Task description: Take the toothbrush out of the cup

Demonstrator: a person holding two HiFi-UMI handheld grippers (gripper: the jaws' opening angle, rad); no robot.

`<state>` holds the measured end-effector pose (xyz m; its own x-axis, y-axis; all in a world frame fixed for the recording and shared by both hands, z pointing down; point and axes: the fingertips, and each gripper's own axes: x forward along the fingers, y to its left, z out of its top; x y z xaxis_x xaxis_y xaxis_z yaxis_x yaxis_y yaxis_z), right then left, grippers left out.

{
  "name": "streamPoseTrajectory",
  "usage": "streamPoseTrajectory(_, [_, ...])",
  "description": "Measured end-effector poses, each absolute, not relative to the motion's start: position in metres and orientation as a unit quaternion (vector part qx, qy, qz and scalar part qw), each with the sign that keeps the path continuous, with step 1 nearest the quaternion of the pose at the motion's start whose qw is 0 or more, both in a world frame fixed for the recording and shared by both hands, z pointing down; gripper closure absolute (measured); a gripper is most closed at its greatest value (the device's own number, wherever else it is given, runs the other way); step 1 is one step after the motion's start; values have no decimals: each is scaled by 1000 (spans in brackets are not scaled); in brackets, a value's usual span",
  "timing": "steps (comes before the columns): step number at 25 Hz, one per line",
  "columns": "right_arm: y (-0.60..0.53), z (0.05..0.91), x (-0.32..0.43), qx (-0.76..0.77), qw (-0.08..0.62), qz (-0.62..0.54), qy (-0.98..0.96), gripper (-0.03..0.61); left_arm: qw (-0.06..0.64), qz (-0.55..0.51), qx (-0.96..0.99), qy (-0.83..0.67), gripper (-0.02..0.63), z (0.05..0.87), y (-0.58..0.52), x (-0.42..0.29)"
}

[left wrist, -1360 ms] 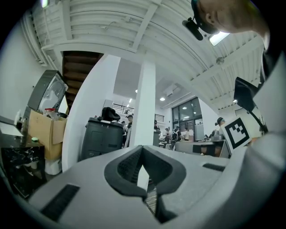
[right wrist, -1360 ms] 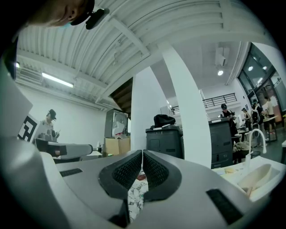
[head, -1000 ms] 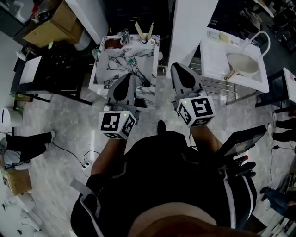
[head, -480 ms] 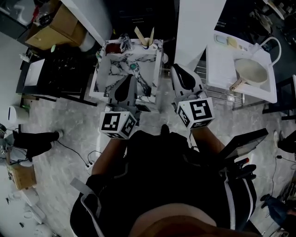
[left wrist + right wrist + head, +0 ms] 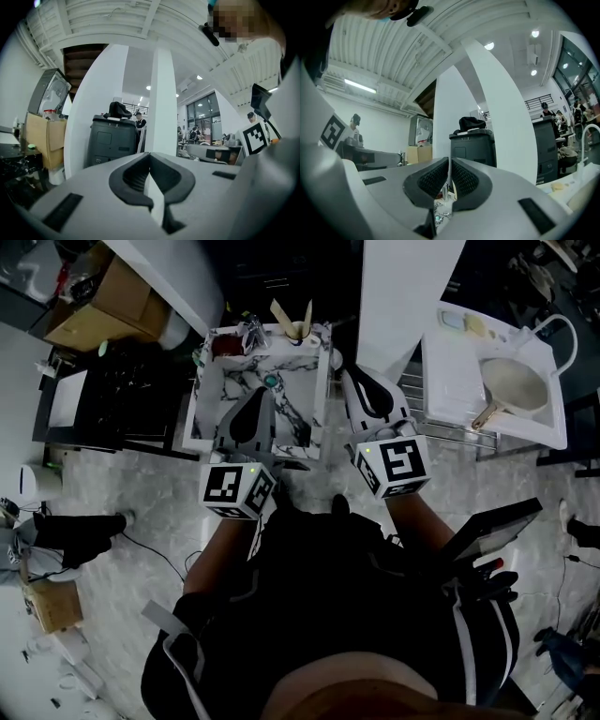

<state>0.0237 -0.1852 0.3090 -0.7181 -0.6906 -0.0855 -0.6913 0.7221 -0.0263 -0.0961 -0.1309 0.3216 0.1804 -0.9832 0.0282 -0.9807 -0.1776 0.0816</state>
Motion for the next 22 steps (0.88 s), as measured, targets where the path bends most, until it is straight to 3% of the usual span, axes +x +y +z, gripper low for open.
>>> streamPoseTrajectory(10, [-214,307,-43,-399,27,9,916,552,35,-22,793,-608,611,322,-167,-156])
streamPoseTrajectory(16, [-231,312,-77,-427,14,3,904,549,47,-19,813,-580,561,331,-189,-190])
streamPoseTrajectory(22, [-250,317,-97,-465,2,-10,885,521,71,-29,849,-523,560,343,-208,-203])
